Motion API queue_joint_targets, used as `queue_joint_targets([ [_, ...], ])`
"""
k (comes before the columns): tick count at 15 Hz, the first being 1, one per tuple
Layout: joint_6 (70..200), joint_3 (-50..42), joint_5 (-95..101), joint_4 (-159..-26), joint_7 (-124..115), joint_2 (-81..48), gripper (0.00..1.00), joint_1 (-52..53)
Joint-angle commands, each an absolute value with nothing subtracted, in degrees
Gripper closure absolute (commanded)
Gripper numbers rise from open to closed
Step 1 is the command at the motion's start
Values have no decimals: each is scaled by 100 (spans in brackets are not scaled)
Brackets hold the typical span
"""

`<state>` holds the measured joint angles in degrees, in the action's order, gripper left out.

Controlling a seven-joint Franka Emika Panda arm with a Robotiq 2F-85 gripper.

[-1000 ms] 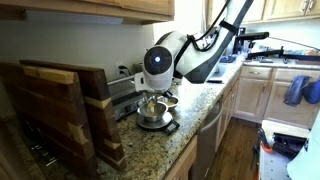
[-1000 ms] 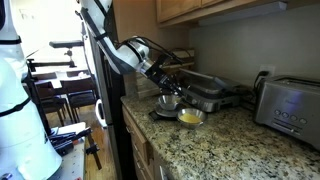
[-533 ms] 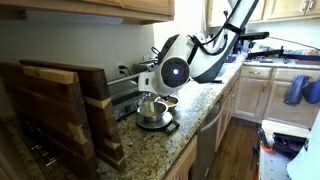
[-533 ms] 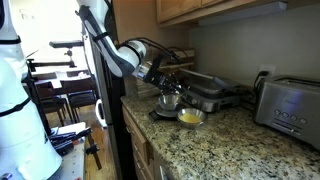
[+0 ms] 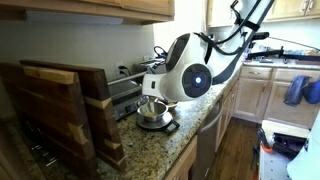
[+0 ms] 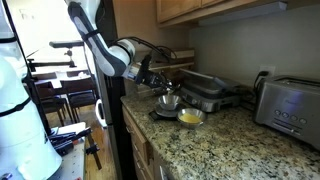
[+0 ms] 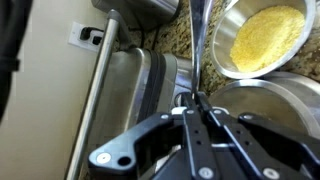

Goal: Use the silver spoon to scoop out the contents in the right bowl into the left bowl

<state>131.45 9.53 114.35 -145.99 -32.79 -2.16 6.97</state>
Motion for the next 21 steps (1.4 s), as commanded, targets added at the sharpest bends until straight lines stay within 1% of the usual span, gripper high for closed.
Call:
queue_joint_targets([
  [1, 12750, 1087, 11526, -15242, -3635, 476, 97, 910],
  [6, 11900, 1182, 11490, -15457, -3999, 612, 97, 1117],
  [9, 11758, 1148, 11287, -15391, -3867, 550, 97, 1130],
  [15, 12360, 694, 10793, -14942, -3625, 599, 97, 771],
  [21, 13212, 32, 10049, -14207, -3407, 533, 97, 219],
])
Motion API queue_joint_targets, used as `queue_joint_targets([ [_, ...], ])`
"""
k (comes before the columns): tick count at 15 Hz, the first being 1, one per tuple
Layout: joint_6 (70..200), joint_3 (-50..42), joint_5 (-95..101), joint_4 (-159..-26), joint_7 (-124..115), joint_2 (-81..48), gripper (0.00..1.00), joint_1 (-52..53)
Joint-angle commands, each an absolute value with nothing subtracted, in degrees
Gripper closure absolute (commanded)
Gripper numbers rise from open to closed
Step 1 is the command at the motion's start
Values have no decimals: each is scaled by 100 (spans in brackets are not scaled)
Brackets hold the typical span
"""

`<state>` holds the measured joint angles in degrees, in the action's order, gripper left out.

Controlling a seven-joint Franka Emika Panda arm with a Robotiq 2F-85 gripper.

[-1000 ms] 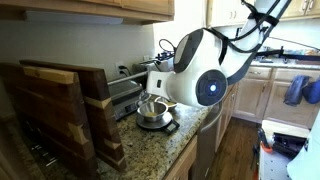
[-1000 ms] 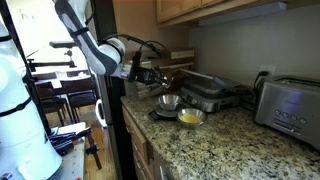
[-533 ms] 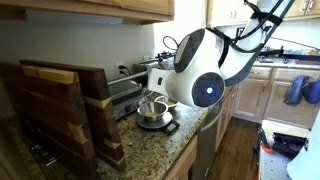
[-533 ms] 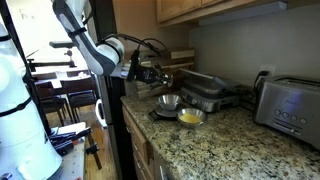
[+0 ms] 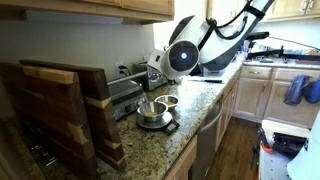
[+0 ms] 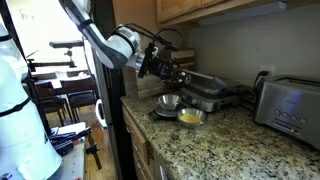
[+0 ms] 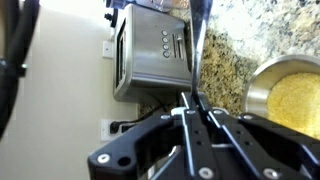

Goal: Use the silver spoon to scoop out the contents in the right bowl into the left bowl

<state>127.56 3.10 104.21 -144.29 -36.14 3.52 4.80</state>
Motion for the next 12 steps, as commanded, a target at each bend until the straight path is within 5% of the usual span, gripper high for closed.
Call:
queue_joint_targets([
  [1, 13324, -94, 9844, -14032, -3397, 433, 97, 101],
  [12, 14873, -962, 6923, -12648, -2720, -1135, 97, -1048],
])
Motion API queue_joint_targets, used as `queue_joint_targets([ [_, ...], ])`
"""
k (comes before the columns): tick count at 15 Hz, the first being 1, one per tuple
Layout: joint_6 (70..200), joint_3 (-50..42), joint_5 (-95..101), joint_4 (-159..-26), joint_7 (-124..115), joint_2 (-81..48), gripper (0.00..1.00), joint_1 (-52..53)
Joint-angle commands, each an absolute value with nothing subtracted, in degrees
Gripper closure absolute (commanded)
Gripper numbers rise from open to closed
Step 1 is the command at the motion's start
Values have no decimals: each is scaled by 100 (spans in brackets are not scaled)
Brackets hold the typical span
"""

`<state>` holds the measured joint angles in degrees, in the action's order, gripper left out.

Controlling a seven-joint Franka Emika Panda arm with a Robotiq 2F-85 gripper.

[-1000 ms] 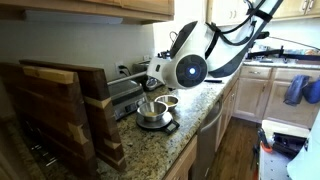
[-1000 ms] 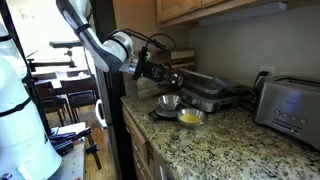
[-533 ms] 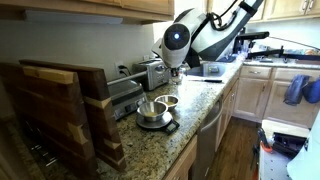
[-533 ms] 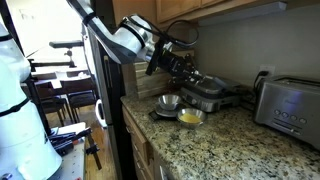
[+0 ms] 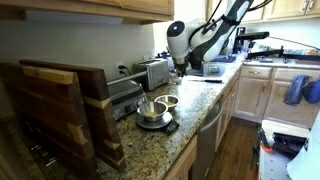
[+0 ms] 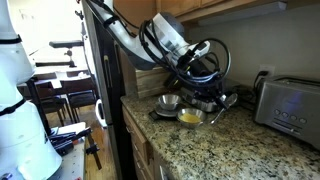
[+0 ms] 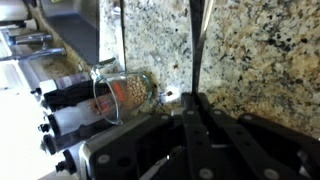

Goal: Use the silver spoon to scoop out the contents in the right bowl into the left bowl

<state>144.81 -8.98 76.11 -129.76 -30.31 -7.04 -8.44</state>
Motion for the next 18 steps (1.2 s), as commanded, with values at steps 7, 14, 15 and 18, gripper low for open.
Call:
queue_joint_targets([
  [7, 15212, -938, 4991, -12176, -1689, -1982, 97, -1190],
  [14, 15169, -991, 3515, -12035, -641, -2291, 97, -1093],
  [15, 15161, -1003, 3359, -12020, -543, -2327, 97, -1078],
  [18, 15152, -1039, 2912, -11989, -436, -2427, 97, -1038],
])
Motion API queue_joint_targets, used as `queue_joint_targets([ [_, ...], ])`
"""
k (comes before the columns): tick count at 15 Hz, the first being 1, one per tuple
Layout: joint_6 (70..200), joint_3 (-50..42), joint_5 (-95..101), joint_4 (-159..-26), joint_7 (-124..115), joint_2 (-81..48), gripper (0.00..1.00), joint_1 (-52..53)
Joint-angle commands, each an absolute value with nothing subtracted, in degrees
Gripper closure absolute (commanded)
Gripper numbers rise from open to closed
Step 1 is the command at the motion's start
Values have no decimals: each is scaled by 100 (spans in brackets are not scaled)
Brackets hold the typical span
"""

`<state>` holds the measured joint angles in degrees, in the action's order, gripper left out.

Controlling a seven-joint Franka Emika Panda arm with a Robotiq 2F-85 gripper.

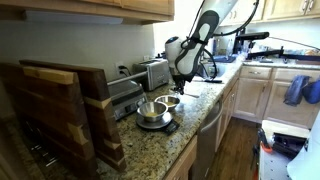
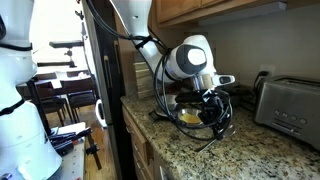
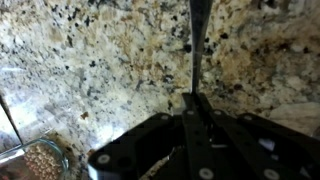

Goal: Use the silver spoon to scoop out the contents in the right bowl into the left bowl

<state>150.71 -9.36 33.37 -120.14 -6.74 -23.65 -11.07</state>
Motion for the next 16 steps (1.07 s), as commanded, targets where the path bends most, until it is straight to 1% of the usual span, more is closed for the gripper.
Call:
queue_joint_targets([
  [1, 15158, -1053, 2768, -11992, -415, -2444, 97, -1026],
  [9, 15161, -1159, 2197, -12050, -378, -2470, 97, -959],
  [10, 15142, -1185, 2216, -12064, -389, -2445, 95, -934],
  [12, 15145, -1236, 2266, -12105, -404, -2394, 68, -897],
  [13, 15134, -1254, 2282, -12137, -402, -2355, 64, -877],
  [16, 15071, -1293, 2360, -12238, -369, -2188, 43, -803],
])
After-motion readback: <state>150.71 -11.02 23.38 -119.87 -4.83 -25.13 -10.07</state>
